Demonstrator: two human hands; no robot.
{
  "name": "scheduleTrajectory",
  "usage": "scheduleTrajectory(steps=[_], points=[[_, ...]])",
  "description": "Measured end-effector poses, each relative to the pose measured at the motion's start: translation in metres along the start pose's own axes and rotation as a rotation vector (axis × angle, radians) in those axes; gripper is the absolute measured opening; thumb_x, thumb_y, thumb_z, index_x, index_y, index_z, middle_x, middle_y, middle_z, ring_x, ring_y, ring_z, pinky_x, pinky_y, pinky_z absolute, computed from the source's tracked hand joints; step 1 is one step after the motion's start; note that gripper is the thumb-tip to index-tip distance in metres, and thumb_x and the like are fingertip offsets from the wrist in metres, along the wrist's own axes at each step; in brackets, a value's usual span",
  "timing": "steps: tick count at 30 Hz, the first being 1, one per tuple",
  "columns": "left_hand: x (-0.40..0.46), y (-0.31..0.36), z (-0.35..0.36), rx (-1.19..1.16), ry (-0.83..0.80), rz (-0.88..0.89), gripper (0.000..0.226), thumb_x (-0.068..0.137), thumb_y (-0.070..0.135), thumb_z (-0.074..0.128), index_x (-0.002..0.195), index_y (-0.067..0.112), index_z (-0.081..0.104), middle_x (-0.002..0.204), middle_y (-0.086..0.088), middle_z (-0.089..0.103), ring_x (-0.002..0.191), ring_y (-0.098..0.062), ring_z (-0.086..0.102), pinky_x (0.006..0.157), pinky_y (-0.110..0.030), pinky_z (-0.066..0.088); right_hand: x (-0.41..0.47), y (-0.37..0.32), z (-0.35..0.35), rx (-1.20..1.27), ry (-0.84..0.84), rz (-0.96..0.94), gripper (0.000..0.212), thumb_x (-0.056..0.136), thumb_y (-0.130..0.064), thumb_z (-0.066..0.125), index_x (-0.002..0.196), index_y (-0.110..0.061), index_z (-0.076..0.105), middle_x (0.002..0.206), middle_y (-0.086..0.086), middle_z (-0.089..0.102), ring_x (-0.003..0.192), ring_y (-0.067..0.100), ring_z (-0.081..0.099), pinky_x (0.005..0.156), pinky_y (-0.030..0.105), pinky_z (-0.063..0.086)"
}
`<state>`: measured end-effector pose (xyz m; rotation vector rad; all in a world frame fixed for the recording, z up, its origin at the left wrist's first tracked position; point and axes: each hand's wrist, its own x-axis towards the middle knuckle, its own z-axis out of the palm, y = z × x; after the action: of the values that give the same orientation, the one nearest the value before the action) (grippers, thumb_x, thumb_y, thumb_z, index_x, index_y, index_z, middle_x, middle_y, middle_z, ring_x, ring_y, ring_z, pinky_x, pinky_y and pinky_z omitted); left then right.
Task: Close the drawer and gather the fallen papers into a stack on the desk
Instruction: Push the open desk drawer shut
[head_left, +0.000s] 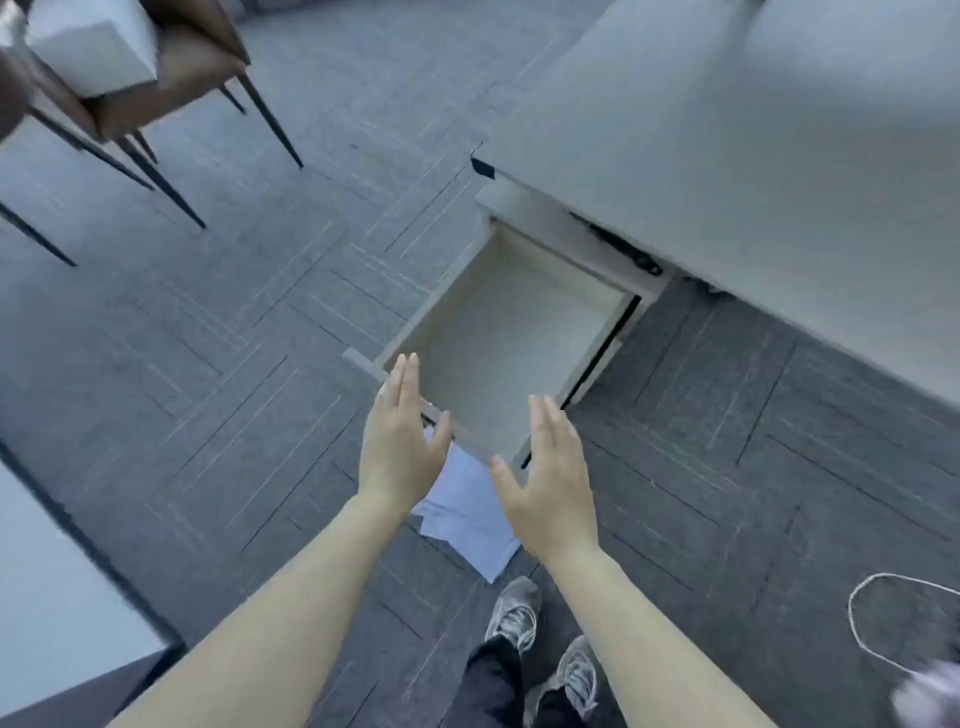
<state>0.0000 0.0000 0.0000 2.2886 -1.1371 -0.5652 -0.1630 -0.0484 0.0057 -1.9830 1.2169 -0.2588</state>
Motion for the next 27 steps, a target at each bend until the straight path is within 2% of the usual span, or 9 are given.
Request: scheduleTrajectory(steps=[4, 6, 8, 10, 12, 14, 18, 23, 27], points=[[-0.002, -0.057, 0.034, -0.207, -0.161, -0.473, 0.065, 0.094, 0.023, 0.045, 0.153, 0.016, 0.017, 0.161, -0.002, 0.023, 0.146, -0.02, 0.027, 0.115, -0.036, 0.026, -0.008, 0.015, 0.065, 0.467, -0.24, 0.467, 0.056, 0.094, -0.029, 0.05, 0.147, -0.021, 0.034, 0.142, -0.005, 0.045, 0.134, 0.013, 0.039, 0.1, 0.028, 0.037], [0.003, -0.074, 0.05, -0.269, -0.213, -0.581, 0.063, 0.093, 0.025, 0.043, 0.152, 0.017, 0.021, 0.159, -0.002, 0.03, 0.142, -0.021, 0.034, 0.111, -0.036, 0.032, -0.003, 0.024, 0.087, 0.708, -0.253, 0.684, 0.053, 0.094, -0.023, 0.051, 0.145, -0.016, 0.037, 0.131, -0.001, 0.05, 0.127, 0.018, 0.048, 0.104, 0.036, 0.042], [0.016, -0.081, 0.06, -0.339, -0.21, -0.628, 0.061, 0.092, 0.025, 0.041, 0.15, 0.018, 0.027, 0.156, 0.0, 0.036, 0.132, -0.016, 0.046, 0.097, -0.028, 0.039, 0.008, 0.032, 0.099, 0.899, -0.218, 0.816, 0.047, 0.093, -0.02, 0.05, 0.139, -0.02, 0.041, 0.127, 0.0, 0.053, 0.124, 0.021, 0.051, 0.105, 0.043, 0.044], [0.029, -0.086, 0.069, -0.413, -0.168, -0.657, 0.054, 0.091, 0.021, 0.039, 0.146, 0.02, 0.038, 0.143, 0.001, 0.051, 0.102, -0.009, 0.058, 0.082, -0.022, 0.04, 0.017, 0.036, 0.107, 1.035, -0.159, 0.899, 0.035, 0.093, -0.018, 0.049, 0.128, -0.023, 0.046, 0.125, -0.001, 0.055, 0.121, 0.022, 0.054, 0.101, 0.044, 0.047], [0.04, -0.084, 0.076, -0.438, -0.088, -0.655, 0.046, 0.09, 0.018, 0.04, 0.133, 0.022, 0.055, 0.111, 0.001, 0.066, 0.082, -0.014, 0.054, 0.072, -0.026, 0.04, 0.025, 0.038, 0.11, 1.123, -0.092, 0.944, 0.031, 0.094, -0.014, 0.048, 0.124, -0.017, 0.051, 0.128, 0.003, 0.057, 0.121, 0.024, 0.057, 0.094, 0.042, 0.048], [0.05, -0.078, 0.081, -0.425, -0.017, -0.677, 0.038, 0.09, 0.018, 0.043, 0.121, 0.022, 0.065, 0.091, 0.004, 0.068, 0.076, -0.019, 0.054, 0.069, -0.03, 0.041, 0.032, 0.039, 0.109, 1.154, -0.05, 0.955, 0.028, 0.095, -0.012, 0.048, 0.123, -0.014, 0.053, 0.128, 0.005, 0.057, 0.12, 0.026, 0.059, 0.088, 0.039, 0.05], [0.071, -0.067, 0.095, -0.408, 0.034, -0.665, 0.035, 0.089, 0.017, 0.051, 0.12, 0.023, 0.067, 0.098, 0.0, 0.073, 0.093, -0.021, 0.064, 0.074, -0.026, 0.042, 0.054, 0.047, 0.095, 1.182, -0.007, 0.938, 0.018, 0.096, -0.01, 0.046, 0.107, -0.018, 0.058, 0.121, 0.004, 0.06, 0.113, 0.025, 0.061, 0.09, 0.041, 0.052], [0.114, -0.037, 0.112, -0.379, 0.085, -0.618, 0.028, 0.088, 0.02, 0.056, 0.111, 0.022, 0.07, 0.103, -0.003, 0.075, 0.097, -0.026, 0.065, 0.083, -0.034, 0.05, 0.096, 0.065, 0.07, 1.175, 0.02, 0.899, 0.028, 0.096, -0.008, 0.043, 0.121, -0.012, 0.055, 0.128, 0.008, 0.06, 0.114, 0.026, 0.061, 0.087, 0.04, 0.052], [0.161, -0.008, 0.134, -0.34, 0.105, -0.563, 0.027, 0.088, 0.021, 0.059, 0.112, 0.018, 0.07, 0.103, -0.002, 0.076, 0.099, -0.024, 0.066, 0.083, -0.031, 0.048, 0.139, 0.086, 0.039, 1.197, 0.025, 0.861, 0.025, 0.095, -0.007, 0.044, 0.115, -0.015, 0.057, 0.129, 0.009, 0.06, 0.116, 0.027, 0.061, 0.091, 0.042, 0.051]])
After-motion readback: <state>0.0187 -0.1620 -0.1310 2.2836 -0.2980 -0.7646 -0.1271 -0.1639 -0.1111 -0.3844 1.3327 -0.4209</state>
